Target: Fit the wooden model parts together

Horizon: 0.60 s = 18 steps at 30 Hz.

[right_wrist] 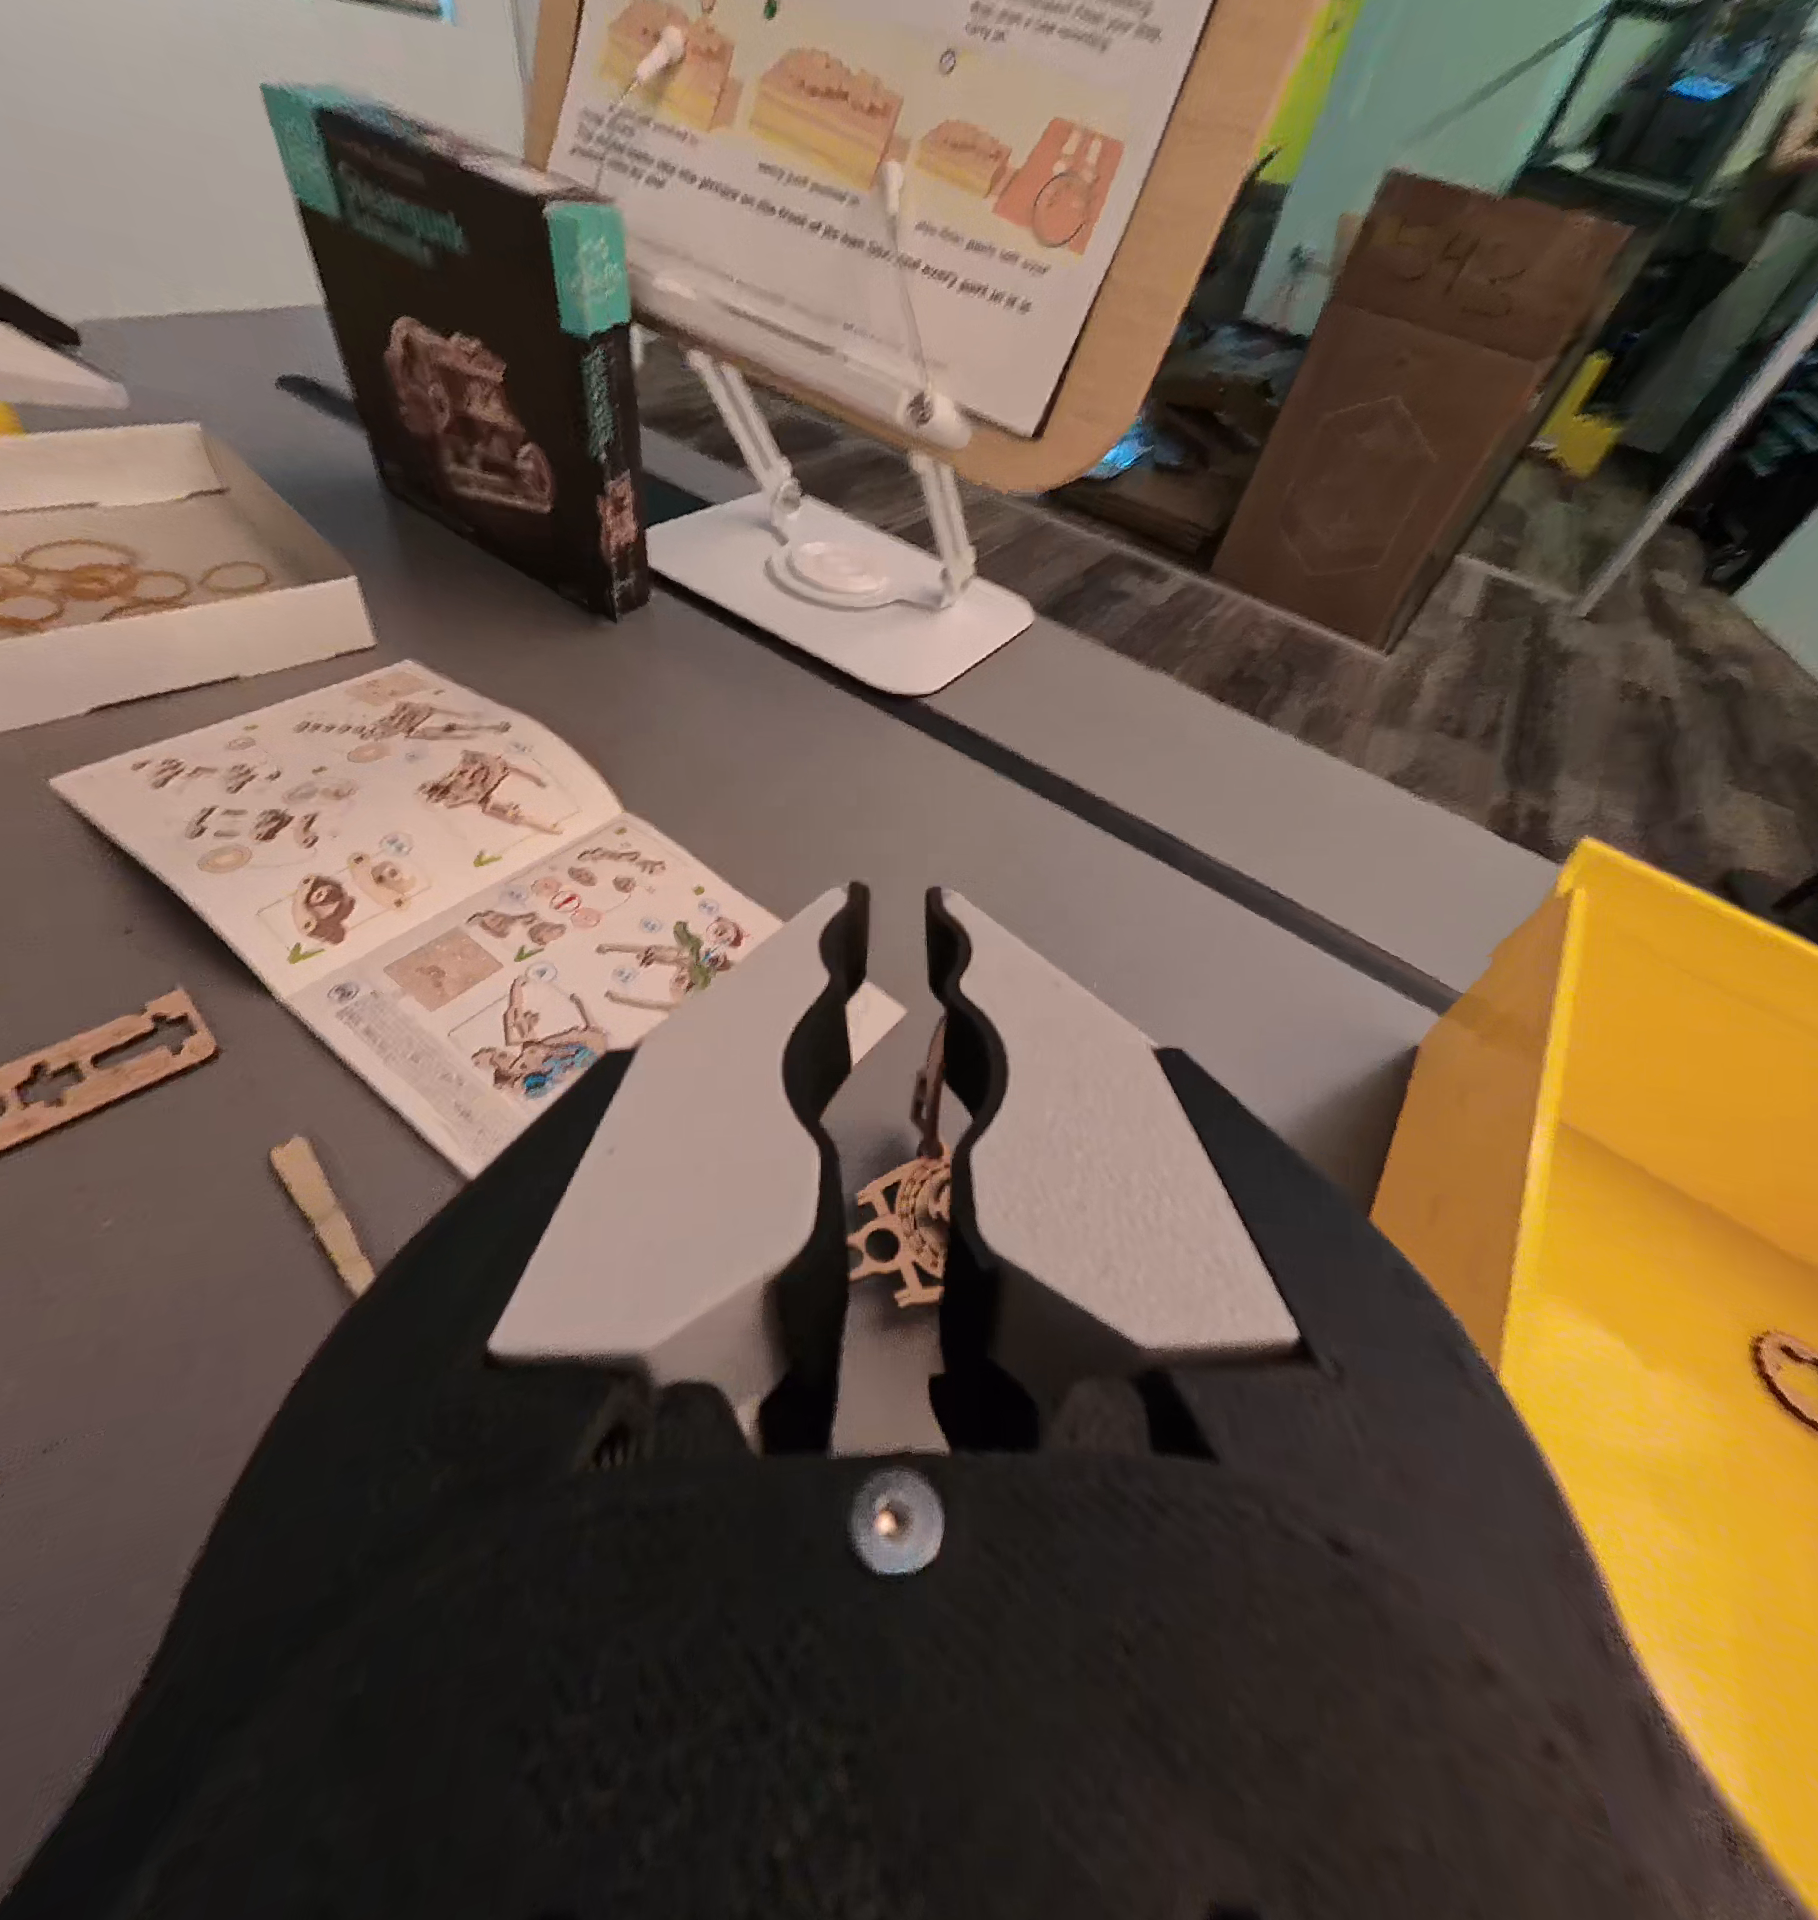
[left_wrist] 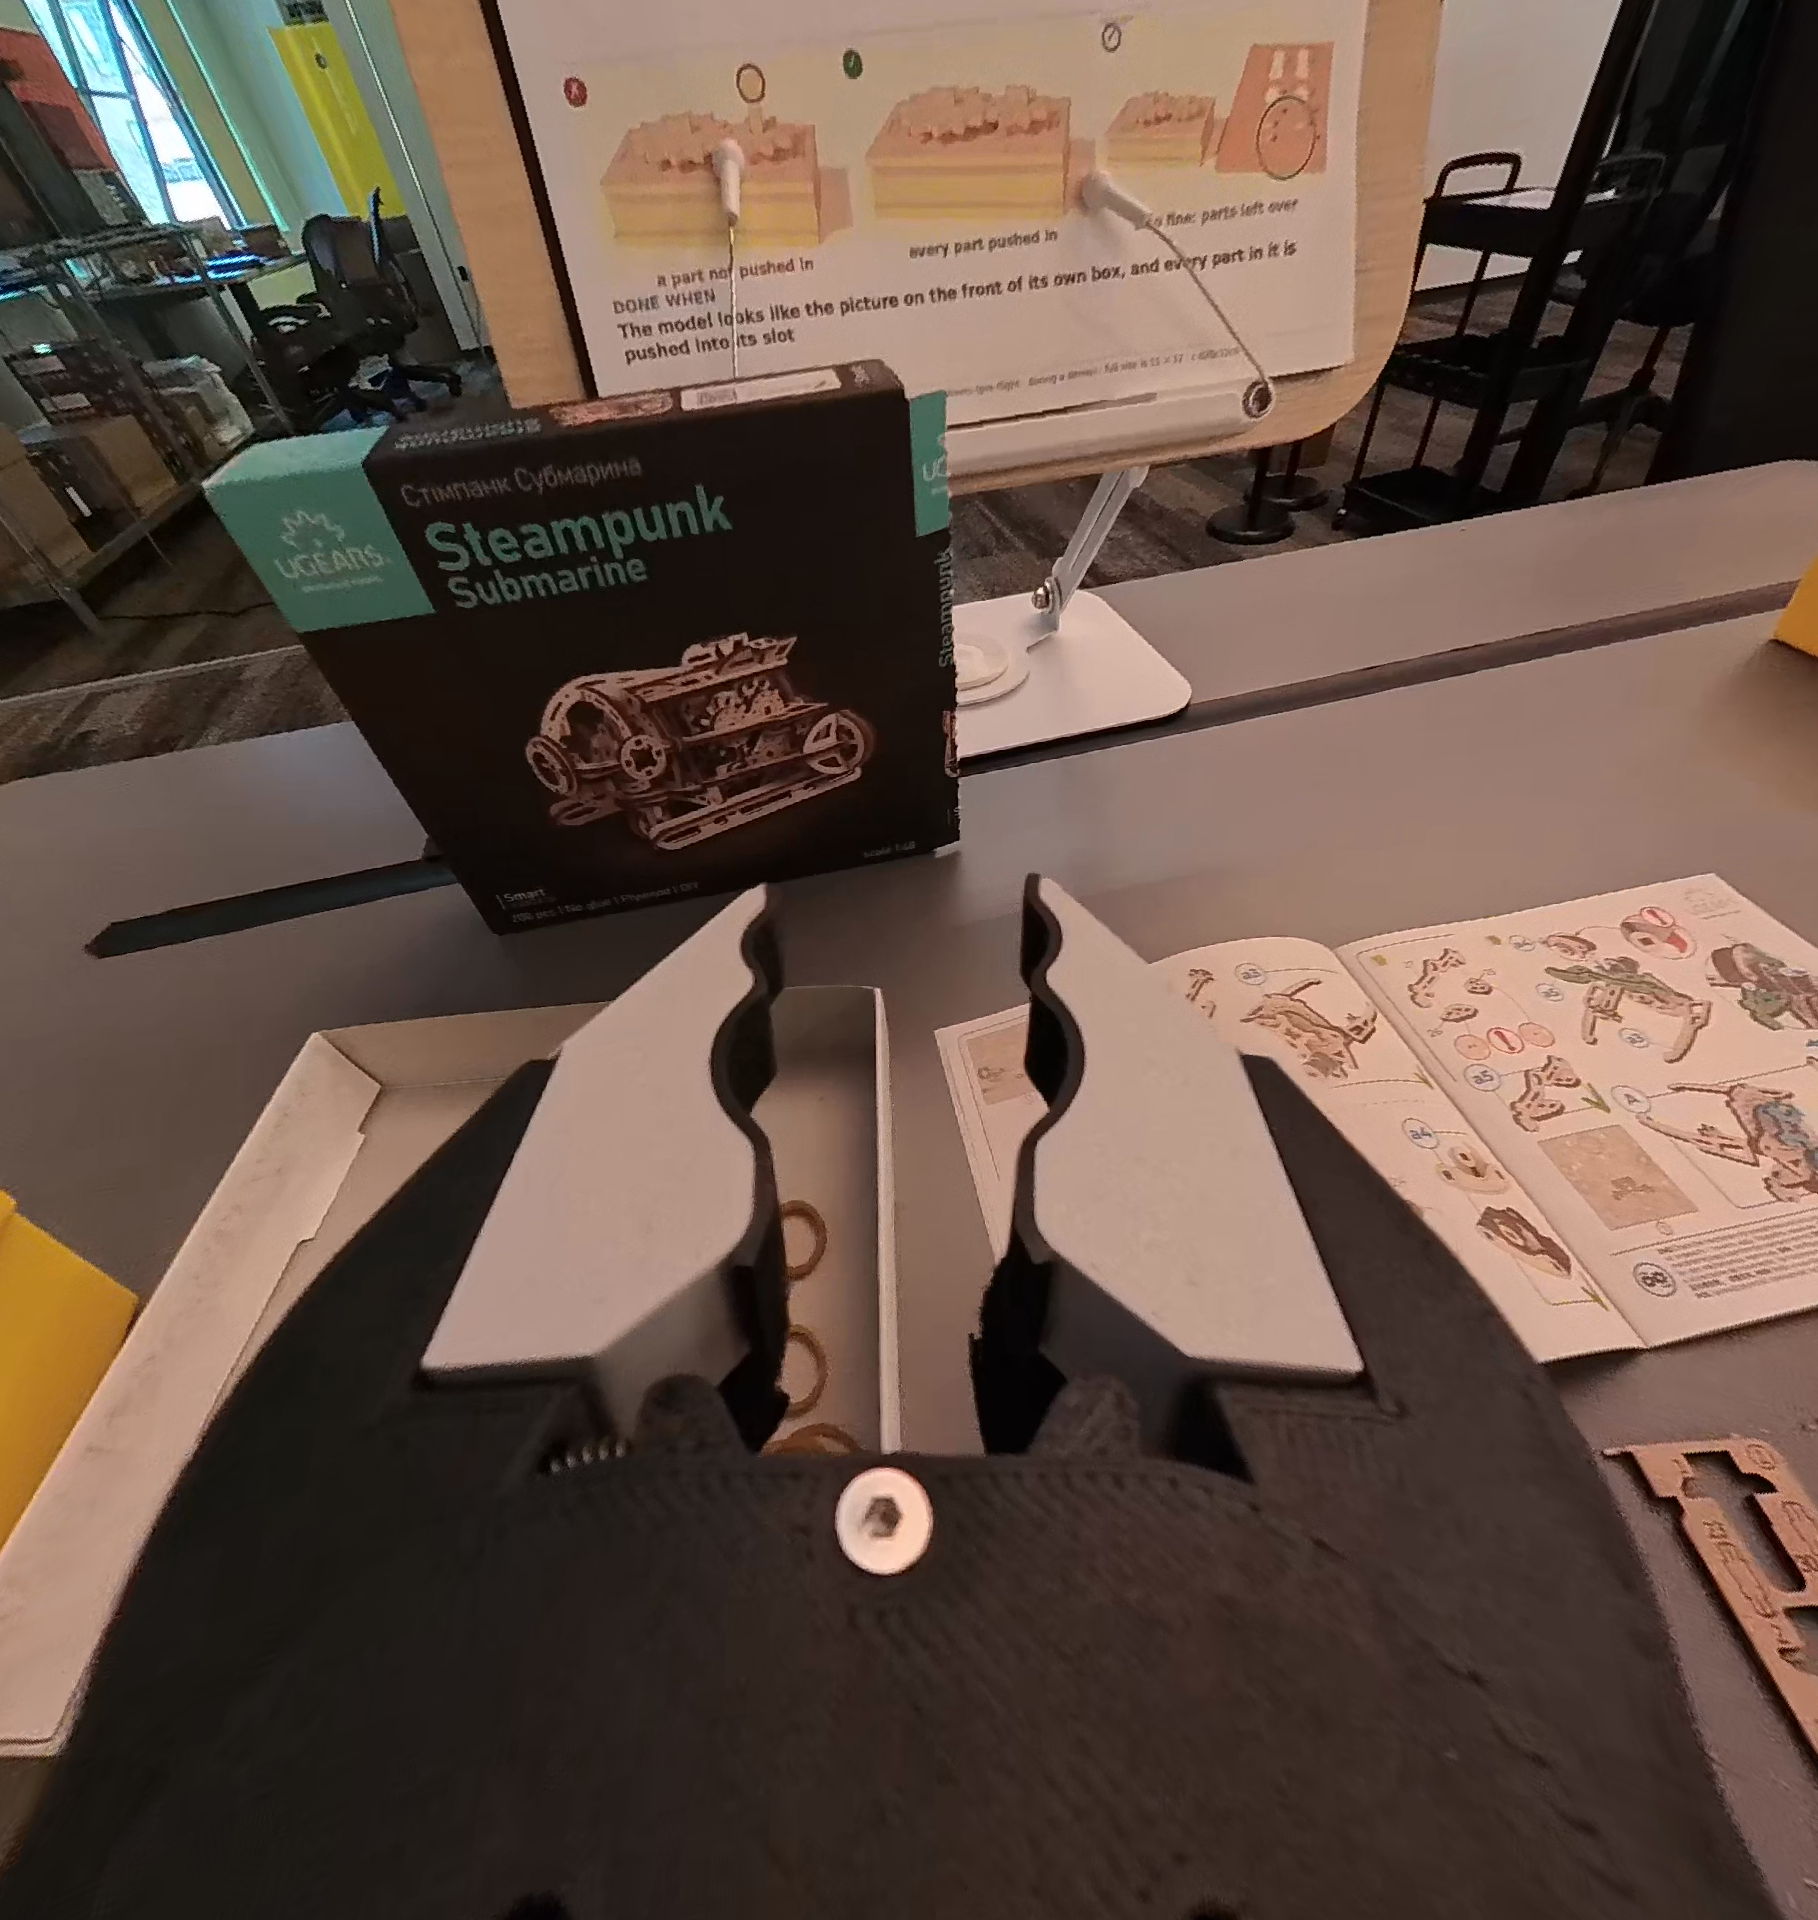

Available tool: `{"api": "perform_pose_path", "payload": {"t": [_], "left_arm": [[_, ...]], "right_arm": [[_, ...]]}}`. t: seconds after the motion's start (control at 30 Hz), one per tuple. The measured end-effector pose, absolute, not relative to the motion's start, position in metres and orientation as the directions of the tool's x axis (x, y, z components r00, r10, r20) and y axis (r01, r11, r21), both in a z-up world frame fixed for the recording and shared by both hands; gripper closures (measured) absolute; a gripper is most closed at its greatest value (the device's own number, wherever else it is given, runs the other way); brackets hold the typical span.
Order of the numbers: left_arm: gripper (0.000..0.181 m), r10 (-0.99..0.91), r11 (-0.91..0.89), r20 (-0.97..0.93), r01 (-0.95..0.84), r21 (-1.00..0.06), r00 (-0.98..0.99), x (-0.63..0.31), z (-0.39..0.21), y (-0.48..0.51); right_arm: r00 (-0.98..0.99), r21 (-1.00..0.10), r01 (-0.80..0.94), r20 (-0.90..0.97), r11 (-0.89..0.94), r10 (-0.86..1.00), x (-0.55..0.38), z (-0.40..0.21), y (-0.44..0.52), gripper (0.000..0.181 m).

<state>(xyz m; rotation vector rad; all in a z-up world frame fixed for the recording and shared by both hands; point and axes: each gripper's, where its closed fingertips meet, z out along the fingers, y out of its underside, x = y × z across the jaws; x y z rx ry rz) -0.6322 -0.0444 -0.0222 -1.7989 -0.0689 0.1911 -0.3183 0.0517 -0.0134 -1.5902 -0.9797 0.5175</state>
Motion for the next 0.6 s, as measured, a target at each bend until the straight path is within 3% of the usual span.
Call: {"api": "perform_pose_path", "payload": {"t": [0.2, 0.3, 0.43, 0.6], "left_arm": [[0.137, 0.139, -0.233, -0.094, -0.059, -0.971, 0.986, -0.632, -0.023, -0.044], [0.138, 0.134, -0.224, -0.083, -0.052, -0.973, 0.988, -0.631, -0.020, -0.045], [0.138, 0.135, -0.225, -0.094, -0.062, -0.972, 0.986, -0.632, -0.020, -0.044], [0.138, 0.130, -0.251, -0.121, -0.086, -0.964, 0.984, -0.630, -0.027, -0.042]], "right_arm": [[0.278, -0.840, 0.522, 0.006, -0.146, 0.961, -0.322, -0.020, 0.049, 0.172], [0.180, -0.691, 0.702, -0.063, -0.173, 0.982, -0.314, -0.020, 0.068, 0.172], [0.123, -0.468, 0.845, -0.303, -0.260, 0.945, -0.314, -0.023, 0.083, 0.174], [0.157, -0.157, 0.962, -0.353, -0.223, 0.922, -0.304, -0.062, 0.111, 0.175]]}}
